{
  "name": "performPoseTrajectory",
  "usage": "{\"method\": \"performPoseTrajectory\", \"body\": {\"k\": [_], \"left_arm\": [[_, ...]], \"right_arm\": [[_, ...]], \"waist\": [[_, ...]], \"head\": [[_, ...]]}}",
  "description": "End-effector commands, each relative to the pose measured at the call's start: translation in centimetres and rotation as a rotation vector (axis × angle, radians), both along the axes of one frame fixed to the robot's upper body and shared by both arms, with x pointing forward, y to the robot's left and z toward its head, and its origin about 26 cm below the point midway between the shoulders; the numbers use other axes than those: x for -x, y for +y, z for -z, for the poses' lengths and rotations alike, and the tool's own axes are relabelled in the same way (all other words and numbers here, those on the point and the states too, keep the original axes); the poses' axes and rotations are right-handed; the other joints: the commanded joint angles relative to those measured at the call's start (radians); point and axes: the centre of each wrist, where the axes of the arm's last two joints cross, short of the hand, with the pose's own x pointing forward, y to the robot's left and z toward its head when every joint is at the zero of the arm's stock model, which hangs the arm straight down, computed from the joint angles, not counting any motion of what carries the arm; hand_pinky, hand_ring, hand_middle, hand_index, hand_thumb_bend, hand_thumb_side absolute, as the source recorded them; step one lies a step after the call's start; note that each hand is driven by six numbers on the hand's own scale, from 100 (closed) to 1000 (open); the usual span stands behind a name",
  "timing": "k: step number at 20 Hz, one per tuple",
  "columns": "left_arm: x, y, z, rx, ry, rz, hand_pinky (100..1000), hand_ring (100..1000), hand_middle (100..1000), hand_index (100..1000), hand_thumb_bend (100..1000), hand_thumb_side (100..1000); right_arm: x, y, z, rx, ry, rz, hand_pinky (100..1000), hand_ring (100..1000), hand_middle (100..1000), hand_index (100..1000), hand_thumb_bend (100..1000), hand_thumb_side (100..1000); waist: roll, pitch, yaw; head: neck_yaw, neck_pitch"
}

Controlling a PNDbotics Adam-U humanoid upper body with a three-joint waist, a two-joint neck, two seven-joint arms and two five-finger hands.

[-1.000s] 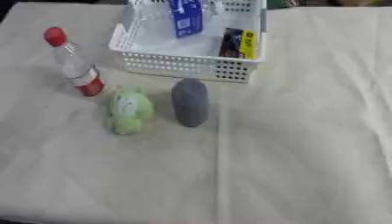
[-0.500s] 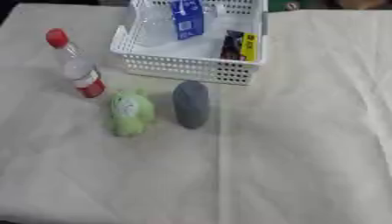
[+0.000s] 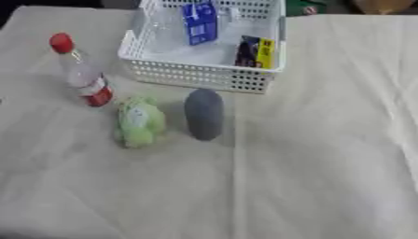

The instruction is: Pick up objects on the table and place them in the box.

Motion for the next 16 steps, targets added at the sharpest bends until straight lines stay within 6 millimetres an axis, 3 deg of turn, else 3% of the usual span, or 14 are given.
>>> {"method": "performPoseTrajectory", "body": {"k": [1,7,9,10,13,16], "left_arm": [[0.2,-0.2,-0.4,0.018,0.008,-0.003,1000,1000,1000,1000,622,963],[0.0,-0.6,-0.3,0.074,-0.006,0.001,1000,1000,1000,1000,602,989],[-0.1,-0.7,-0.6,0.100,-0.076,-0.003,1000,1000,1000,1000,557,1000],[-0.2,-0.9,-0.7,0.130,-0.130,0.003,1000,1000,1000,1000,462,1000],[-0.5,-1.5,-0.4,0.164,-0.323,-0.011,1000,1000,1000,1000,442,1000],[-0.7,-2.3,0.3,0.188,-0.382,-0.022,1000,1000,1000,1000,445,951]], "right_arm": [[0.3,-0.1,-1.1,0.027,-0.030,-0.002,910,869,785,882,100,1000],[0.3,-0.1,-1.1,0.026,-0.031,-0.008,910,868,784,880,100,1000],[0.3,-0.1,-1.1,0.025,-0.031,-0.009,909,868,783,880,100,1000],[0.3,0.0,-1.1,0.023,-0.031,-0.010,909,868,781,879,100,1000],[0.3,0.0,-1.1,0.021,-0.032,-0.015,909,868,781,878,100,1000],[0.3,0.1,-1.1,0.019,-0.034,-0.019,909,867,779,876,100,1000]], "waist": [[-0.001,-0.019,-0.002],[0.000,-0.019,-0.005],[0.000,-0.020,-0.005],[-0.001,-0.020,-0.005],[-0.003,-0.020,-0.004],[-0.003,-0.020,-0.007]], "head": [[0.005,-0.013],[0.007,-0.015],[0.008,-0.015],[0.009,-0.013],[0.009,-0.011],[0.009,-0.009]]}}
